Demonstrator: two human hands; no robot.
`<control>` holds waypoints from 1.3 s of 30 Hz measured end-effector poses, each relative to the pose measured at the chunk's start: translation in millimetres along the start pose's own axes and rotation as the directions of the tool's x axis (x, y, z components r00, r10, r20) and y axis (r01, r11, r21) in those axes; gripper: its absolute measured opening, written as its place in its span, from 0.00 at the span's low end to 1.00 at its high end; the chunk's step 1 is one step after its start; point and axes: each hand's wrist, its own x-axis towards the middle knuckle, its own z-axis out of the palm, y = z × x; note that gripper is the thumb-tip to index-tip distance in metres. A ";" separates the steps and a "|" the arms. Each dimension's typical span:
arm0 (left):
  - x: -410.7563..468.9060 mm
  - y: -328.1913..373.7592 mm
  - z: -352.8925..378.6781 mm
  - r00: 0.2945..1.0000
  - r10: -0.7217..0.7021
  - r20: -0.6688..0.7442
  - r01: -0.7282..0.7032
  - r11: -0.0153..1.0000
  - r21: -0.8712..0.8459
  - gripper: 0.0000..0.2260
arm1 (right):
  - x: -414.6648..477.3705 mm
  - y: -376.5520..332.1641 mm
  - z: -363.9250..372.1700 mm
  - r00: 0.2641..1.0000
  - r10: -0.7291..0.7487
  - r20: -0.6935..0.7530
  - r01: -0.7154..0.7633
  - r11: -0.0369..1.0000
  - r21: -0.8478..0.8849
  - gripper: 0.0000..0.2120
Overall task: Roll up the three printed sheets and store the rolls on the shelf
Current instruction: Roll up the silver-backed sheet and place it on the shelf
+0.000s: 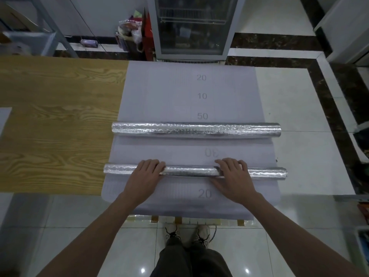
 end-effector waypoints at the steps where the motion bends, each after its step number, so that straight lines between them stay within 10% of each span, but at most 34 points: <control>1: -0.7 1.1 -1.2 1.000 0.011 0.007 -0.011 1.000 -0.013 0.16 | -0.3 1.1 0.0 1.000 0.000 0.008 0.000 1.000 -0.005 0.23; 39: 3.7 7.5 -8.9 0.998 -0.061 0.024 0.057 0.988 0.146 0.15 | 4.0 0.5 -2.4 0.996 0.020 -0.086 -0.029 0.995 -0.094 0.16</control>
